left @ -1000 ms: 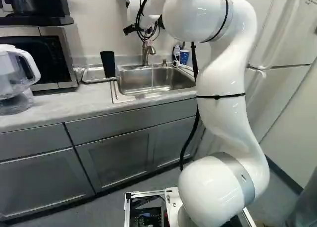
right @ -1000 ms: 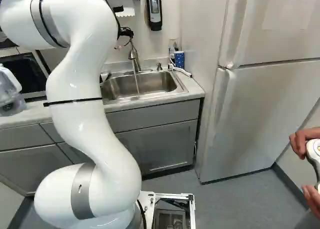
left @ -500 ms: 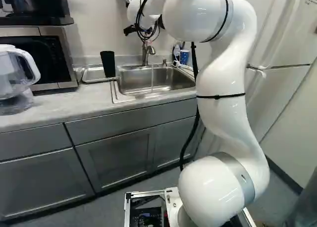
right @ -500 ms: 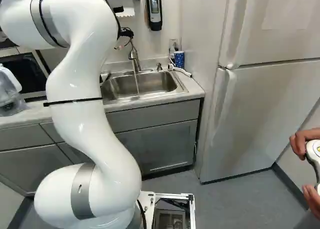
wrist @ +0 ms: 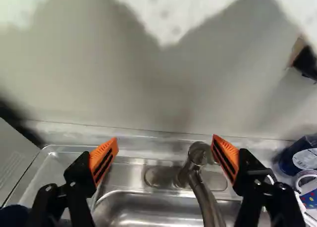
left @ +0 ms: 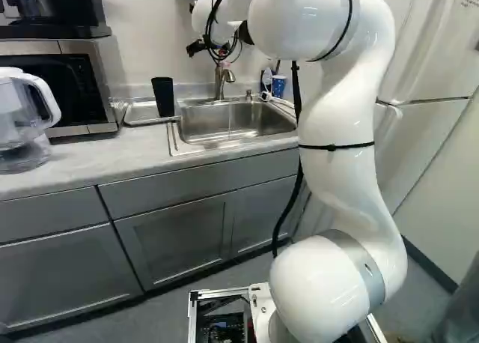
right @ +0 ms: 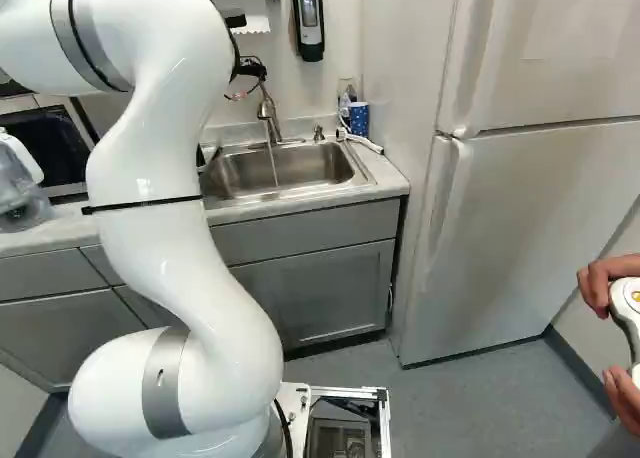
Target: Rinse the cup and place it in the tray
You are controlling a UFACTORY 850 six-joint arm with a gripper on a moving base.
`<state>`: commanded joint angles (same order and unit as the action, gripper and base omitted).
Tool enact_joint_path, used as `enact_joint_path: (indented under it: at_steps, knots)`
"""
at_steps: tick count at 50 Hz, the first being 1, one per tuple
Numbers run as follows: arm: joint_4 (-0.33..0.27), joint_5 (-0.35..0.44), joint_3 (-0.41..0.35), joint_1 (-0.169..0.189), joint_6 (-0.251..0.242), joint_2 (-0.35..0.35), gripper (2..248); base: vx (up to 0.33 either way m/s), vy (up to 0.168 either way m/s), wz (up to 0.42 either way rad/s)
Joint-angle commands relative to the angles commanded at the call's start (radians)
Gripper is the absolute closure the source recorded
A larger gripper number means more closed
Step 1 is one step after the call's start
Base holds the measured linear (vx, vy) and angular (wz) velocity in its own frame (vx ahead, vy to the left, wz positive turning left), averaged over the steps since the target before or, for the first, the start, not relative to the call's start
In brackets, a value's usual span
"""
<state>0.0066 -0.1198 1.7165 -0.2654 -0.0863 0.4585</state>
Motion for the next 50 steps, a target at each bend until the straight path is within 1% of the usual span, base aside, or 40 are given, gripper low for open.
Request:
enact_joint_path:
  at_steps: [16, 22, 38, 50]
  knots:
    - [0.000, -0.035, -0.051, -0.009, 0.000, -0.041, 3, 0.000, 0.000, 0.000]
    - [0.000, -0.047, -0.053, -0.009, 0.000, -0.044, 3, 0.000, 0.000, 0.000]
    - [0.000, -0.047, -0.056, -0.010, 0.000, -0.046, 3, 0.000, 0.000, 0.000]
    - [0.000, -0.047, -0.099, -0.024, 0.000, -0.082, 3, 0.000, 0.000, 0.000]
